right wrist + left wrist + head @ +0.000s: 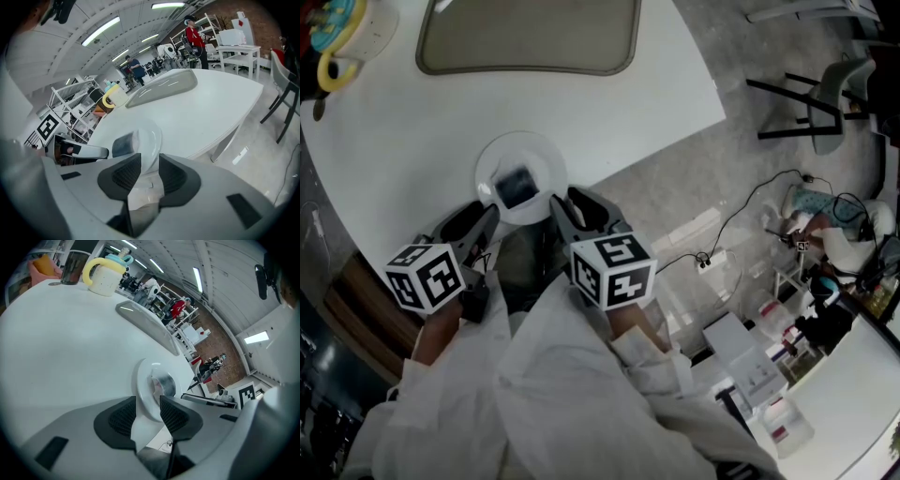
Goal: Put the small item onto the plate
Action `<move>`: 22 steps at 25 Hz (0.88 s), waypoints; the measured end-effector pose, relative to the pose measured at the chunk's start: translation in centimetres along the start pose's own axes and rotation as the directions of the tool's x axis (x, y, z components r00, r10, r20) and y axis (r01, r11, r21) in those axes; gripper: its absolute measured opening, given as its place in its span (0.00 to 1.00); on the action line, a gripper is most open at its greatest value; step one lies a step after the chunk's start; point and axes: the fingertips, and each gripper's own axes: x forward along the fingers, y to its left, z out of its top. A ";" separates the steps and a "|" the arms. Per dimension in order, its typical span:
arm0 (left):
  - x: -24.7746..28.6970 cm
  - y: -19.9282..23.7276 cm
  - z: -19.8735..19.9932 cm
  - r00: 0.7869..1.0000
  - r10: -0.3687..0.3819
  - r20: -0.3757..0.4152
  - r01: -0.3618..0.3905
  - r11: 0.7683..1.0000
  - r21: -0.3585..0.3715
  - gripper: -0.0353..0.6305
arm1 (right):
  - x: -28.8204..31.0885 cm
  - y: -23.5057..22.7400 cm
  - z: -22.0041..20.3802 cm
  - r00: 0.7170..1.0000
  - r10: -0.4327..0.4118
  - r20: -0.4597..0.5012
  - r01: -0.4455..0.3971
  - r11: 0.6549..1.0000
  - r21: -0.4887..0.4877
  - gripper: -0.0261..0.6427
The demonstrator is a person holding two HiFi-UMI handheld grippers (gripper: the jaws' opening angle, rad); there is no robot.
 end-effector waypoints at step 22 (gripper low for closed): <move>0.0 0.2 0.1 0.998 -0.001 0.057 0.006 0.995 -0.096 0.26 | 0.2 0.0 0.0 0.999 0.016 0.035 -0.019 0.996 0.086 0.17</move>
